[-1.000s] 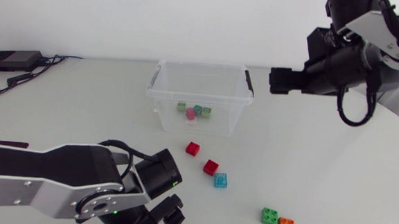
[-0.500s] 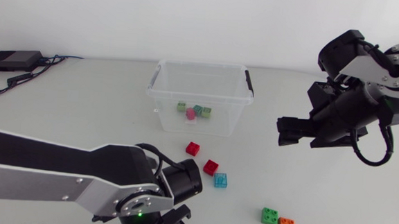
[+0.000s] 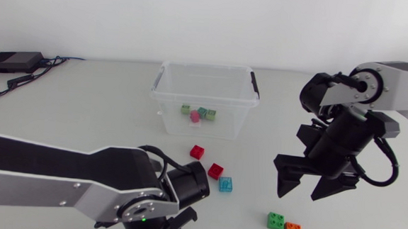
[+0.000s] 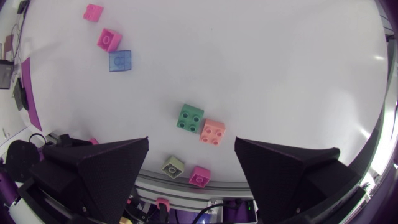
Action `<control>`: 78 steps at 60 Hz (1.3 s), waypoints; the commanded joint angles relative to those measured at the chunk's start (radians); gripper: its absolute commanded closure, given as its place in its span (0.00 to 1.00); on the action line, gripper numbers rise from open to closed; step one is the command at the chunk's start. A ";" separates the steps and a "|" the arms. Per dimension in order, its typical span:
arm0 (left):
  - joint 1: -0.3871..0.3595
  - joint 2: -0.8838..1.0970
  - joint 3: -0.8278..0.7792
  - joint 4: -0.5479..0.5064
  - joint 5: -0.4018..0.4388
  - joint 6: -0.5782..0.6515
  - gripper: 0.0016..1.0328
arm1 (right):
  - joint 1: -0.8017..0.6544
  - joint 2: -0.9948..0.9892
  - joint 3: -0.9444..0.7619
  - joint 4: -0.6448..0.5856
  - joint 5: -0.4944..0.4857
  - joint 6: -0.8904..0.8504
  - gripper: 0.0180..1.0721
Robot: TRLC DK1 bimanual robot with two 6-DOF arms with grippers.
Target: Pick up the duplo bricks and place them in the container
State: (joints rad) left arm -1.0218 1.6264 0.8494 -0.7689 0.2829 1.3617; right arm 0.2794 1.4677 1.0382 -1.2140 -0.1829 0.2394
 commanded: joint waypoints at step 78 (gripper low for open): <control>0.552 0.041 0.277 1.096 -0.234 -0.730 0.67 | -0.046 0.151 -0.078 0.088 0.115 -0.061 0.82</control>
State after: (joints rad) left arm -0.4759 1.6070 1.0626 0.3073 0.0666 0.6746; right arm 0.2165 1.6783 0.9150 -1.0897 -0.0784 0.1791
